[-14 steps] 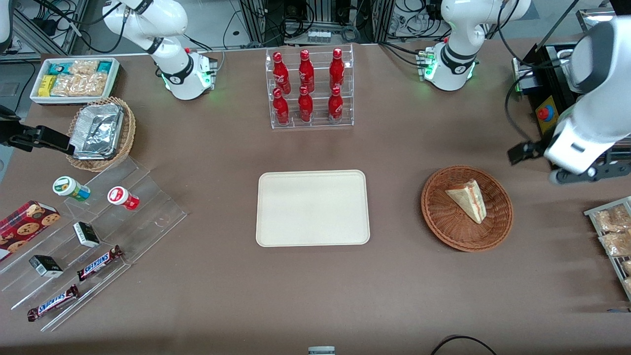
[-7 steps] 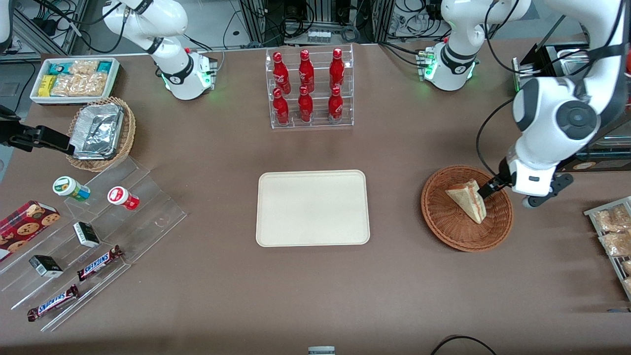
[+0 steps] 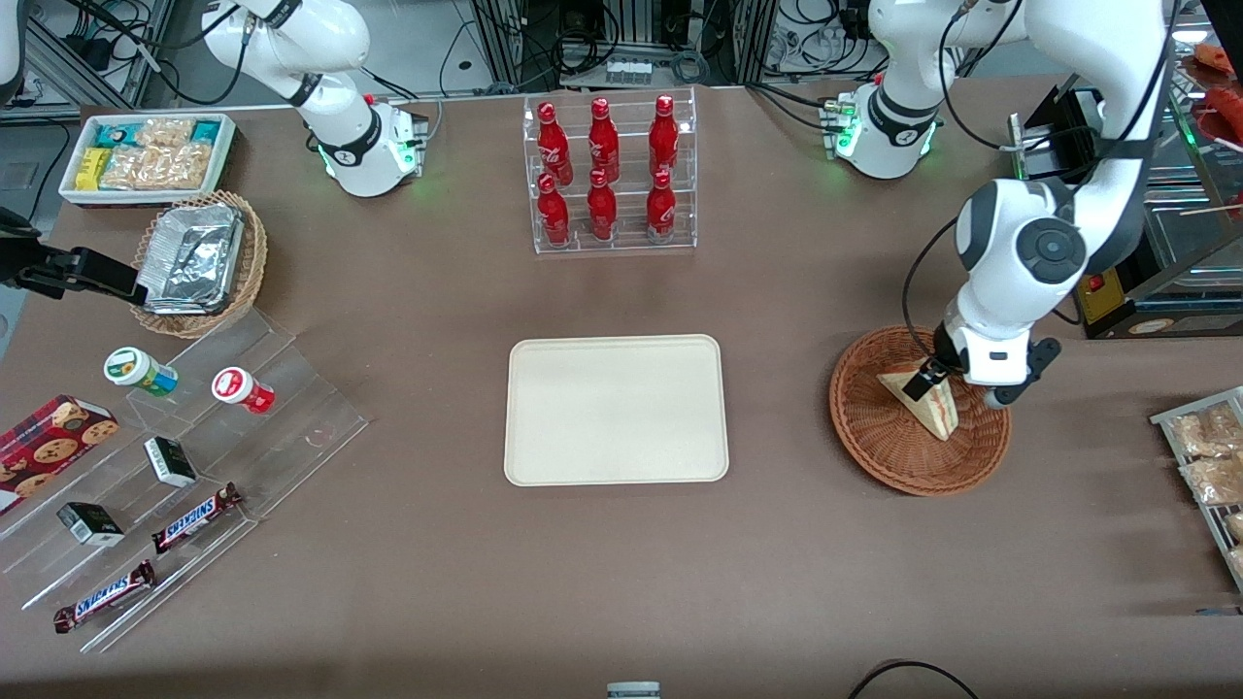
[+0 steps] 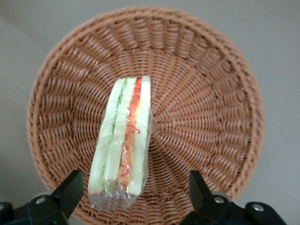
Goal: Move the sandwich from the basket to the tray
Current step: 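Close the left gripper on the wrapped sandwich, then lift the sandwich and carry it with the left gripper over the cream tray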
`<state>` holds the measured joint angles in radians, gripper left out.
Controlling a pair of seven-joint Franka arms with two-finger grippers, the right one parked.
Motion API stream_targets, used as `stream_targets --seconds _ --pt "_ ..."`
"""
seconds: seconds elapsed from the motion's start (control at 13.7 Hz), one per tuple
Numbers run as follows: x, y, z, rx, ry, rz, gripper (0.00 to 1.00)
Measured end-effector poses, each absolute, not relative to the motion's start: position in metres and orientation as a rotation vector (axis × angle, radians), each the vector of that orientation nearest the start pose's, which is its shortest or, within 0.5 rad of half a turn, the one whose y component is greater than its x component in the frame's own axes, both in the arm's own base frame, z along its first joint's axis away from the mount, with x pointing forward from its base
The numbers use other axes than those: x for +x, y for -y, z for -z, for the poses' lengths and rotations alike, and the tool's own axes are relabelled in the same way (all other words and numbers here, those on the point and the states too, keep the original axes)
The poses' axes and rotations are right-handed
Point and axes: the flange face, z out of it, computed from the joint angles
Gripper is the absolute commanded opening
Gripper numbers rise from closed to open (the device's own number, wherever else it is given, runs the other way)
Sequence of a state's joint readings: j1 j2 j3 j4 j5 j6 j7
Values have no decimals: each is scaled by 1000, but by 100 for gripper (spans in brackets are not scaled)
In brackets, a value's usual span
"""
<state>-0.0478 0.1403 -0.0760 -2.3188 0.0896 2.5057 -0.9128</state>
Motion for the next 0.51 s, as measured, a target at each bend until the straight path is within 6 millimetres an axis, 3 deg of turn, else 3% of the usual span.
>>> stream_targets --seconds 0.29,0.37,0.51 --pt "514 65 -264 -2918 1081 64 97" --pt "514 65 -261 -2916 1072 61 77" --pt "515 64 -256 -2918 1069 68 3"
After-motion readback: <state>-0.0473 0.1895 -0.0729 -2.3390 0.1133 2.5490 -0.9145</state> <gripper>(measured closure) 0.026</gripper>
